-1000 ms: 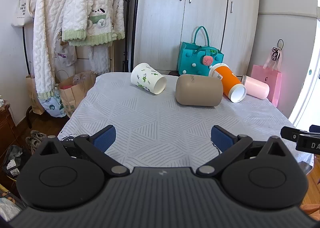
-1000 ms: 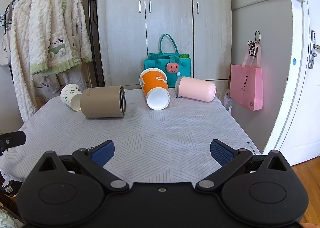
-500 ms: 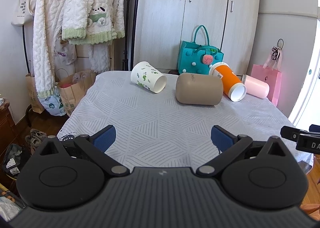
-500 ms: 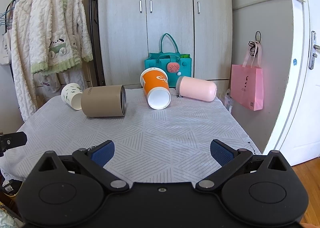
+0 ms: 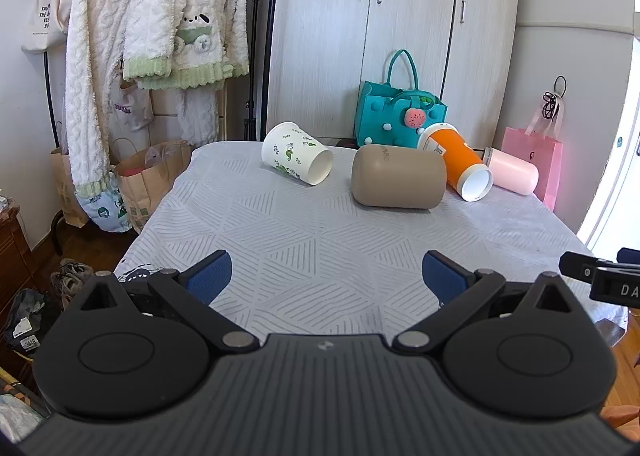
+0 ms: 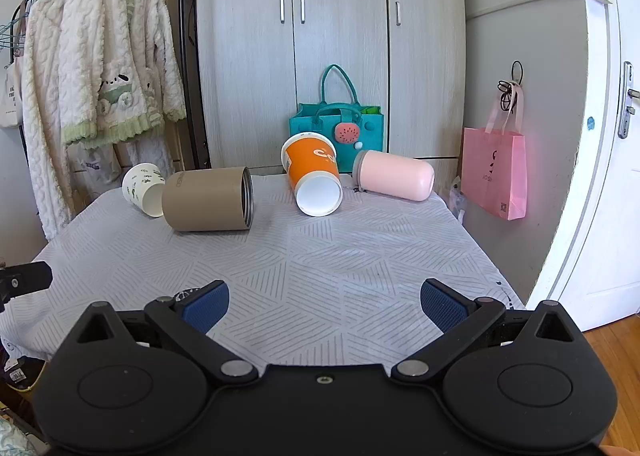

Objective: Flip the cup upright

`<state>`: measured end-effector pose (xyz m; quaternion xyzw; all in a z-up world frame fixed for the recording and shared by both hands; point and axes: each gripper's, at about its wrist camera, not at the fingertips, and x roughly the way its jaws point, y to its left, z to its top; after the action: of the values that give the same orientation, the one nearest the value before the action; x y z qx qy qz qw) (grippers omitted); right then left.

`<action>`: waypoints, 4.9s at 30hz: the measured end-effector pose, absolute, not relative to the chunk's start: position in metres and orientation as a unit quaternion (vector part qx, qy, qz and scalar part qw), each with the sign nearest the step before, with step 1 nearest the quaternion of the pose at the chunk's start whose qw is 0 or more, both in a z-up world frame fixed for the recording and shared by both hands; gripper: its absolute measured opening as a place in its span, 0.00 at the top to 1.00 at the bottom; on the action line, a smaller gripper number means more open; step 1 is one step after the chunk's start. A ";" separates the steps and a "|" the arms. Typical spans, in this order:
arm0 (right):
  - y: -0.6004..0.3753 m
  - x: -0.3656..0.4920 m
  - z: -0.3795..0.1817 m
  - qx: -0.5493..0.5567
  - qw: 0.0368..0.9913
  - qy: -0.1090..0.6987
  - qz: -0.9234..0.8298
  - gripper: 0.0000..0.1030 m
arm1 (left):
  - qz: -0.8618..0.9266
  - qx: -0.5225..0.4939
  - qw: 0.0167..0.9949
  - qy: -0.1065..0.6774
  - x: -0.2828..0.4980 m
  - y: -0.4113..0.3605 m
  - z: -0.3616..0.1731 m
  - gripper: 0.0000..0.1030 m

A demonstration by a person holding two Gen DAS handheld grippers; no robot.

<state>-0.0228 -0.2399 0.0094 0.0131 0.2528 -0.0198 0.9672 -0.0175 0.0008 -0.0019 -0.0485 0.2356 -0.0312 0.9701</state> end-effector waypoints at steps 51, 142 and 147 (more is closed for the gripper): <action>-0.141 0.134 0.057 -0.413 0.789 0.280 0.359 0.01 | -0.157 -0.122 0.911 0.361 0.160 0.002 0.001 0.01; -0.258 0.091 0.061 -0.289 0.840 0.350 0.298 0.32 | -0.477 0.095 0.772 0.409 0.227 -0.141 0.027 0.04; -0.270 0.090 0.063 -0.171 0.841 0.406 0.313 0.47 | -0.475 0.087 0.767 0.423 0.236 -0.140 0.021 0.06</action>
<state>0.0902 -0.2703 0.0630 -0.1707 0.4062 0.3129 0.8414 0.2356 -0.1401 0.0207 0.0869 0.4230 -0.4748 0.7669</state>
